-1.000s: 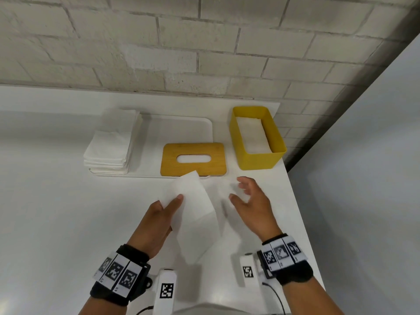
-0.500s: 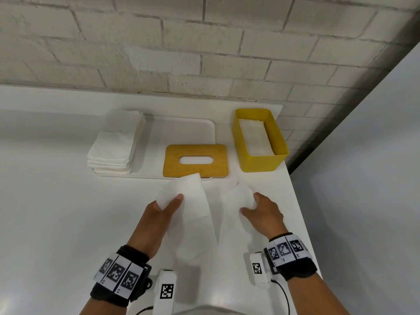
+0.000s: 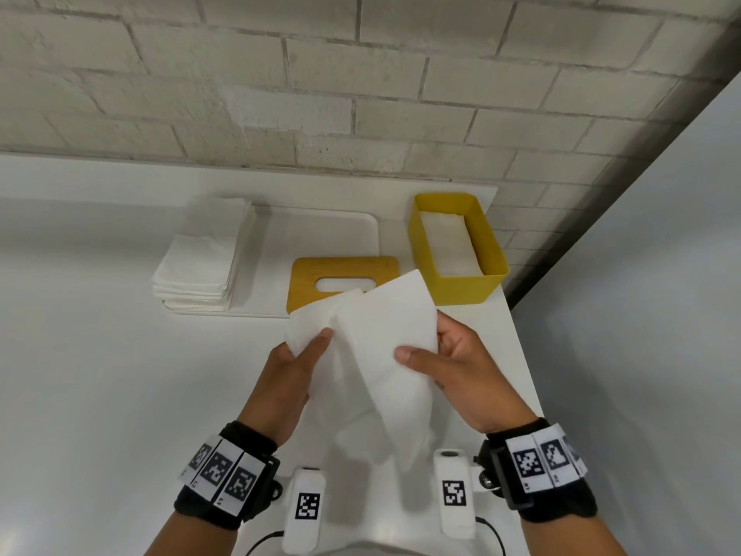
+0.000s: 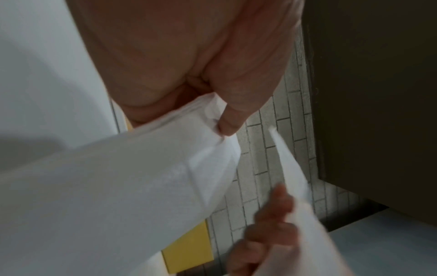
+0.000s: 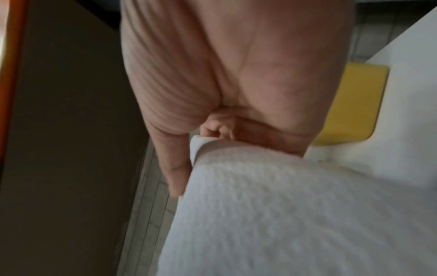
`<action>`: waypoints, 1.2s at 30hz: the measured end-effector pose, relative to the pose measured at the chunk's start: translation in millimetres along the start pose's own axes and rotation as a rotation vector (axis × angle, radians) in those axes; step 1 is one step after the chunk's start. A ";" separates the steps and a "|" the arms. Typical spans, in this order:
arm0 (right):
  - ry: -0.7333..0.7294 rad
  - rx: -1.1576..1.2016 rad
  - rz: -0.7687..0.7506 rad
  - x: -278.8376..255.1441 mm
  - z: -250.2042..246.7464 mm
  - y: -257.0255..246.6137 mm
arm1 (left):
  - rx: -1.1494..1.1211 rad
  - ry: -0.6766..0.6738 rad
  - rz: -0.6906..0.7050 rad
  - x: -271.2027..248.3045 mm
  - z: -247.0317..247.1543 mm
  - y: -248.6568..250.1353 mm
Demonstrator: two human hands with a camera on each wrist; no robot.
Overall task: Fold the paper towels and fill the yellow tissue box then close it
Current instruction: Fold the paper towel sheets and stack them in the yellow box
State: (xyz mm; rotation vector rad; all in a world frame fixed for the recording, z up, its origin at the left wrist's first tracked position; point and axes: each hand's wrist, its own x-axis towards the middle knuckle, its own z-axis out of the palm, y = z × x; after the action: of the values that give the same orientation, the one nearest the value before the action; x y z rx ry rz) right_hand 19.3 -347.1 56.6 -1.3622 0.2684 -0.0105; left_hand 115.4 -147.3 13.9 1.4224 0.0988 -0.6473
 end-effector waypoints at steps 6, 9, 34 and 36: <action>0.138 -0.203 0.012 7.3 18.5 12.6 | -0.019 -0.108 -0.003 -7.1 14.8 8.5; 0.178 -0.214 0.012 7.7 21.1 15.7 | 0.020 -0.092 -0.013 -8.1 16.0 6.2; 0.769 -0.774 -0.307 6.4 1.1 10.2 | 0.157 -0.037 0.025 -8.1 10.6 -4.3; 0.696 -0.886 -0.367 7.3 11.5 14.1 | 0.154 -0.064 0.011 -9.5 16.2 -3.8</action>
State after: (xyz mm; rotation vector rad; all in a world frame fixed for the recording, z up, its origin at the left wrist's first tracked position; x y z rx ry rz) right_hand 26.5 -334.2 43.7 -2.2482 0.6480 -0.7598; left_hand 100.8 -159.1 17.5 1.5473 -0.0094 -0.7023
